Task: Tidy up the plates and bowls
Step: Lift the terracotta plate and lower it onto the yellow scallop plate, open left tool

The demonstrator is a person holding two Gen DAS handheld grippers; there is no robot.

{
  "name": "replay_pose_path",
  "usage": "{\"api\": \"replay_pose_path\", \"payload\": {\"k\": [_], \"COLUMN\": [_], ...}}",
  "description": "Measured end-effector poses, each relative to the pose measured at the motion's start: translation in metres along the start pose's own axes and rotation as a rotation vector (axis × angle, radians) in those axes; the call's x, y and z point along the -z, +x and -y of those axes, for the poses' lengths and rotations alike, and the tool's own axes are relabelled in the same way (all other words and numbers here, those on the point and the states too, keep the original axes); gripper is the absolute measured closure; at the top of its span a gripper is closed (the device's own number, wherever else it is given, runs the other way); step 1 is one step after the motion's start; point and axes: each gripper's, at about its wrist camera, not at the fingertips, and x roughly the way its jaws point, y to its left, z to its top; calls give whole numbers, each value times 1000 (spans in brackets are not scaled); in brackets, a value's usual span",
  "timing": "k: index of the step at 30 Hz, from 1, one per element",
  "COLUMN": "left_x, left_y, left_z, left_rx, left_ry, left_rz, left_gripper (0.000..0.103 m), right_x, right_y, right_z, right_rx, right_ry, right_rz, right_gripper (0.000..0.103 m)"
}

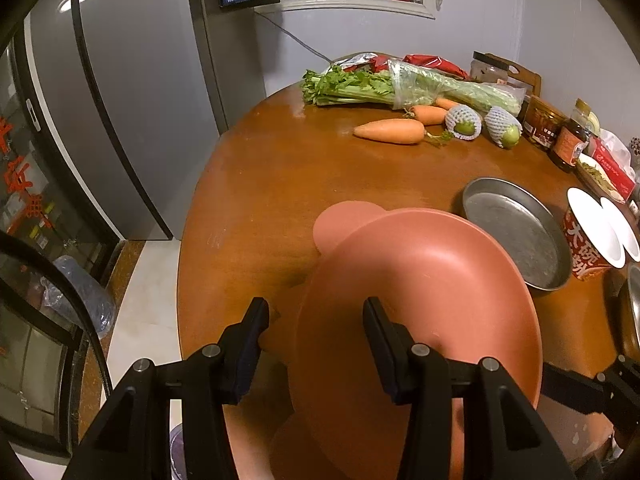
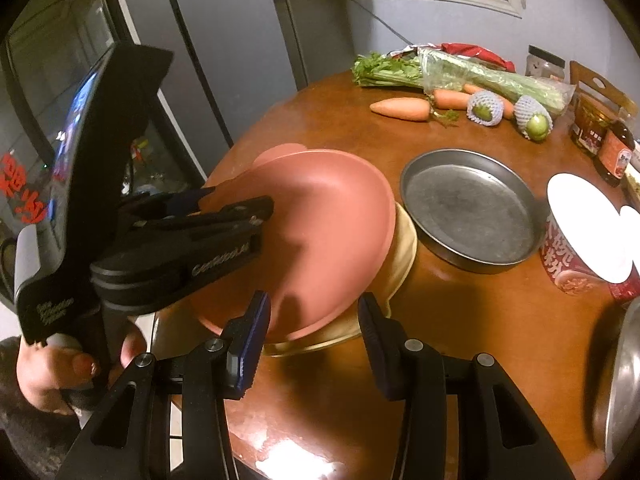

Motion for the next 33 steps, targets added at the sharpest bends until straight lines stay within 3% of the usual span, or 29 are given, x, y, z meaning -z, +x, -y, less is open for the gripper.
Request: {"api": "replay_pose_path", "payload": {"k": [19,33], "left_x": [2,6], "left_y": [2,-10], "left_z": [-9,-15], "left_rx": [-4,13], "left_ry": [-17,-46], "left_rz": [-36,-23], "left_gripper": [54,54], "right_x": [3,3], "right_y": [-2,-3], "right_z": [-18,-12], "right_rx": [-14,-42], "right_ry": [-95,-83], "right_rz": [13,7], "right_gripper": [55,55]}}
